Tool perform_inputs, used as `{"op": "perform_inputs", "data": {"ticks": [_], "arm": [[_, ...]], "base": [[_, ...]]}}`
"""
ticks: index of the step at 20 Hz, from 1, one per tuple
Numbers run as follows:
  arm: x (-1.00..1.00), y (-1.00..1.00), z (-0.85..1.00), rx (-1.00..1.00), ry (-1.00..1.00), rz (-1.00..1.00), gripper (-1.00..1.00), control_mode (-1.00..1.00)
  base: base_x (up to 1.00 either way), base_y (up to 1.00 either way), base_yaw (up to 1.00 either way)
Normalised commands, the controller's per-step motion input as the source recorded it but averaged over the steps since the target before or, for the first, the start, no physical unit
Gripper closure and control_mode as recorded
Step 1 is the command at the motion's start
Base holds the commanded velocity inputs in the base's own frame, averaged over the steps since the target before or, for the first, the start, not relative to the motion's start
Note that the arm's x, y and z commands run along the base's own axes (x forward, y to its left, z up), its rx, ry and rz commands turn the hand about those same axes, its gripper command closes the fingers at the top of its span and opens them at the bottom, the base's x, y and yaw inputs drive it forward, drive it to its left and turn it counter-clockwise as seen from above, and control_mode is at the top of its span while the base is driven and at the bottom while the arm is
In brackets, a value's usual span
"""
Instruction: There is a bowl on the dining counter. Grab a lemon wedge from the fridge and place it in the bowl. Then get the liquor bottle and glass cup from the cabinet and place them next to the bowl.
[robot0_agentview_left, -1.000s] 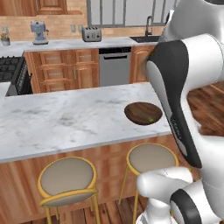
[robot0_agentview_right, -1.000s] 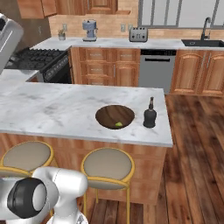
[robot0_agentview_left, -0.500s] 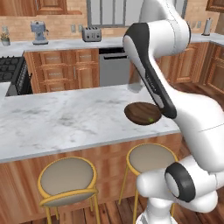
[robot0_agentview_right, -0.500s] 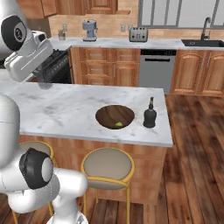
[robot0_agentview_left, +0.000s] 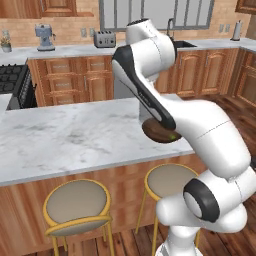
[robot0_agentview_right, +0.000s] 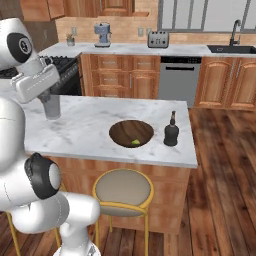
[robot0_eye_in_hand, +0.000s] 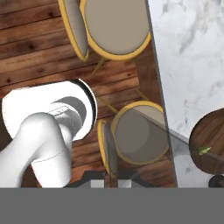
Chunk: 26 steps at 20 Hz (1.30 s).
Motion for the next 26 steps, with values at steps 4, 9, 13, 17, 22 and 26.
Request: {"op": "perform_inputs", "data": {"ticks": [4,9,13,17,22,26], "arm": [[0.18,0.02,-0.26,-0.03,0.03,0.01,1.0,-1.0],[0.48,-0.05,-0.26,0.0,0.0,0.0,1.0,-1.0],[0.34,-0.08,-0.41,0.0,0.01,0.0,1.0,-1.0],[0.38,-0.1,-0.5,0.0,0.04,0.0,1.0,-1.0],[0.37,-0.07,-0.42,0.0,0.0,0.0,1.0,-1.0],[0.46,-0.03,-0.43,0.0,0.0,0.0,1.0,-1.0]], "base": [[0.0,0.0,0.0],[0.0,0.0,0.0],[0.0,0.0,0.0],[0.0,0.0,0.0],[0.0,0.0,0.0],[0.0,0.0,0.0]]}}
